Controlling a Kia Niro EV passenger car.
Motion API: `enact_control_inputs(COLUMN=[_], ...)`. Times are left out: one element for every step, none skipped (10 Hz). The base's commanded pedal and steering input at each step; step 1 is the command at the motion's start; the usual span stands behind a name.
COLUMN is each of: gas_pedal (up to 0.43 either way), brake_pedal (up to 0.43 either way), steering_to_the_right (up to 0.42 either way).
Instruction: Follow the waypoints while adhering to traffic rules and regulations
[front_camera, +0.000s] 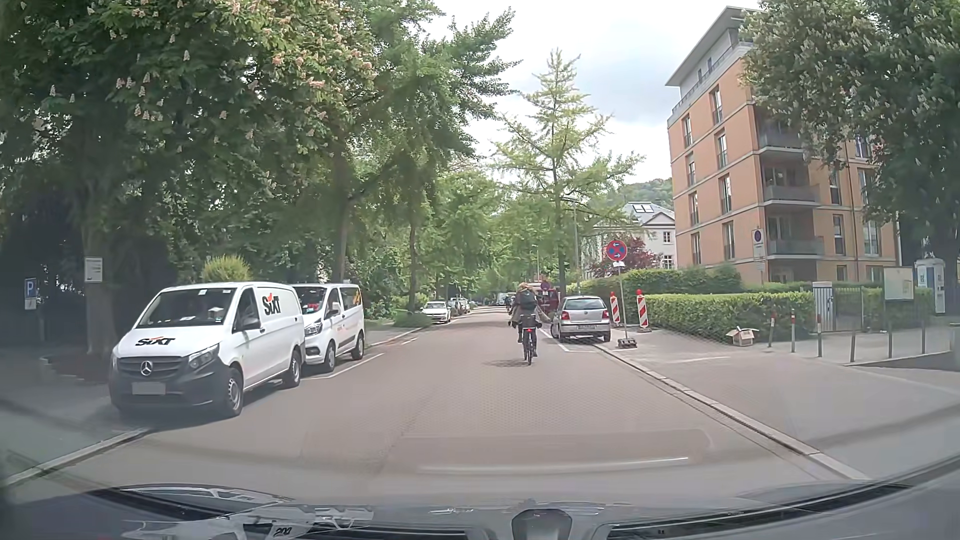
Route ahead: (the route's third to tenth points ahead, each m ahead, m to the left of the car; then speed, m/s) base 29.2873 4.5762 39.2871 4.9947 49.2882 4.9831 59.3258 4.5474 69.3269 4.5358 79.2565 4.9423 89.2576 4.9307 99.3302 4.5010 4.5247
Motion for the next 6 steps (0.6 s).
enact_control_inputs(gas_pedal=[0.047,0.047,0.047,0.047,0.047,0.047], brake_pedal=[0.0,0.0,0.0,0.0,0.0,0.0], steering_to_the_right=[0.002,0.002,0.002,0.002,0.002,0.002])
